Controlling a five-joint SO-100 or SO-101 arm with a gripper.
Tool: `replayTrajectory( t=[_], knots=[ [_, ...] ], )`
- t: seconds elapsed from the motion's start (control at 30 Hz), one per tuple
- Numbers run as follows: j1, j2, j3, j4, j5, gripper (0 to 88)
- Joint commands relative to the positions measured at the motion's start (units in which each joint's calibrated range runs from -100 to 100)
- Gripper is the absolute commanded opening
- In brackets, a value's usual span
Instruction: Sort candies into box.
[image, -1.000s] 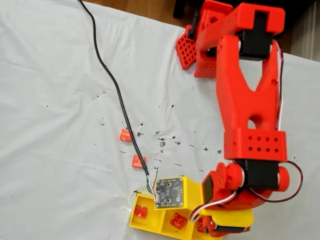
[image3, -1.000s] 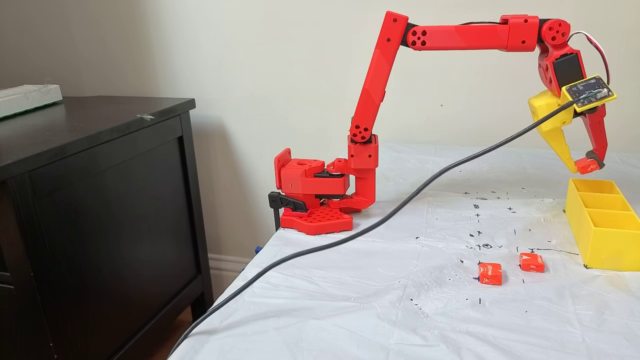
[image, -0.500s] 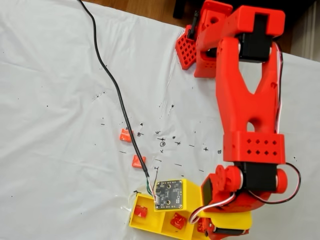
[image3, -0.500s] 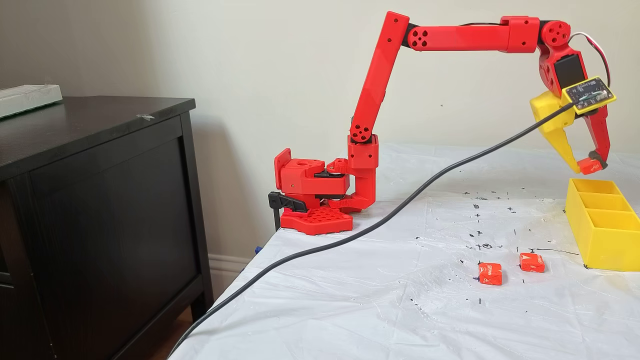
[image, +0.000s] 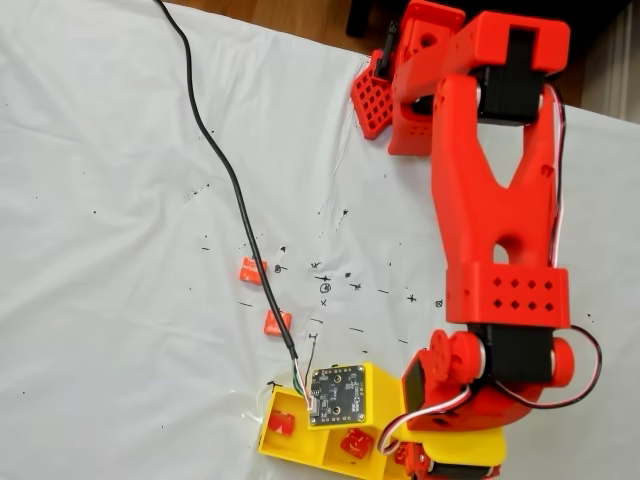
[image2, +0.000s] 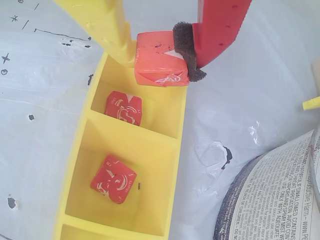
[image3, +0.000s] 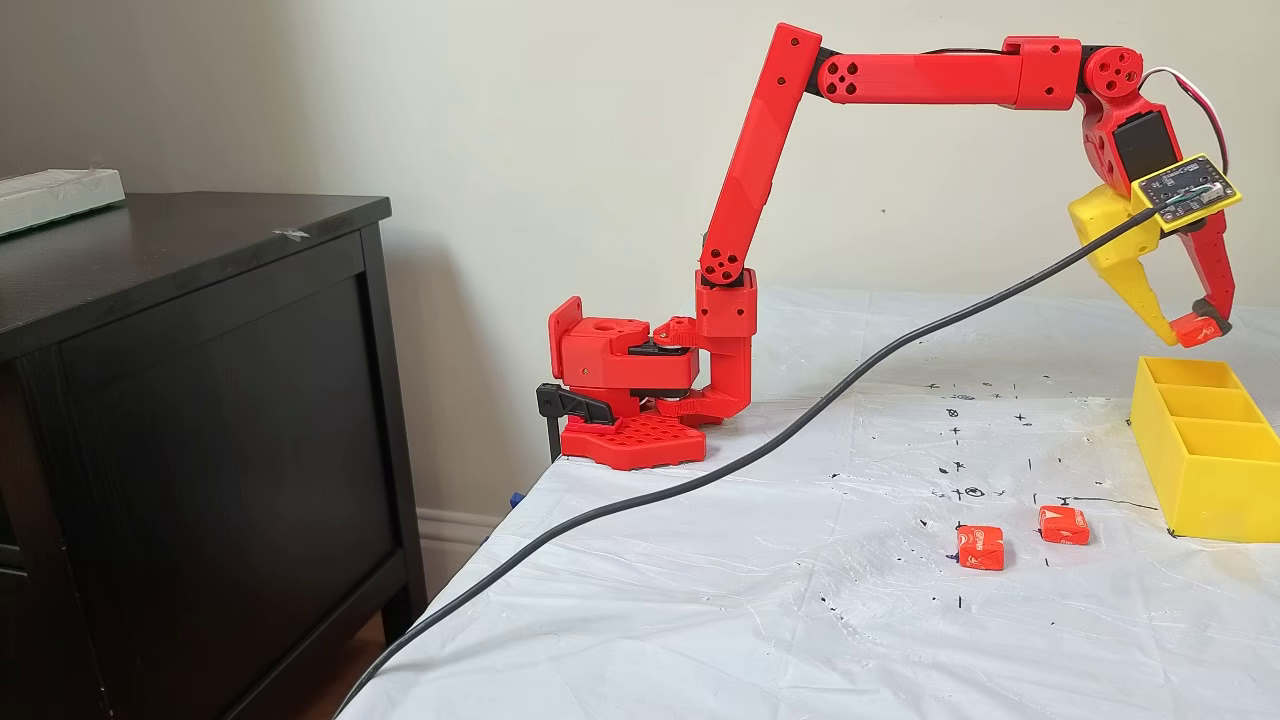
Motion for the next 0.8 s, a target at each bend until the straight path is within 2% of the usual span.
replayTrajectory(
  t=[0.0,0.4,0.77],
  knots=[
    [-1.9,-2.6,-3.9,-1.2,-0.1,1.7],
    [-2.3,-2.3,-3.6,1.1,0.1,32.6],
    [-2.3,-2.7,-3.6,1.9,0.0,36.0]
  ],
)
